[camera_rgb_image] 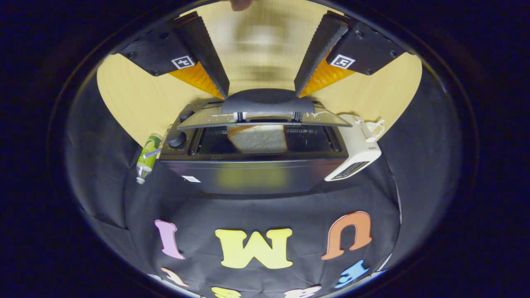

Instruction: Open the toaster oven, put the food inside, and close the toaster oven door.

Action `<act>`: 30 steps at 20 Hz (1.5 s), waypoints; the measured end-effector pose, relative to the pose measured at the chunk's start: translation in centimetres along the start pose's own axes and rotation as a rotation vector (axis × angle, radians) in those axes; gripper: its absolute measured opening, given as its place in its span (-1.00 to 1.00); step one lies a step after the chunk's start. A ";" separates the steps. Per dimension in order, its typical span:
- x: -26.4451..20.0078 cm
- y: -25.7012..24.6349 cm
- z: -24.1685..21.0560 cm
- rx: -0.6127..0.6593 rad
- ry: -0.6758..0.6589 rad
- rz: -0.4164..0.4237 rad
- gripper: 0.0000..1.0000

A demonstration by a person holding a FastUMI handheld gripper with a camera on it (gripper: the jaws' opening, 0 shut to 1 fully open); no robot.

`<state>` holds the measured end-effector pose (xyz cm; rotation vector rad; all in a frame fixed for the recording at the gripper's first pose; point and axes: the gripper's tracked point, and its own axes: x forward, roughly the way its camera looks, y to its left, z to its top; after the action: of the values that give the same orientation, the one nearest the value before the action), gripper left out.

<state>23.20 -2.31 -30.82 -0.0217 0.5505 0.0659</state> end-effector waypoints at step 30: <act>-33.0 3.4 13.8 -0.019 -0.483 0.004 1.00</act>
<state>2.15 -0.22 -1.80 -0.0223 0.0669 0.0768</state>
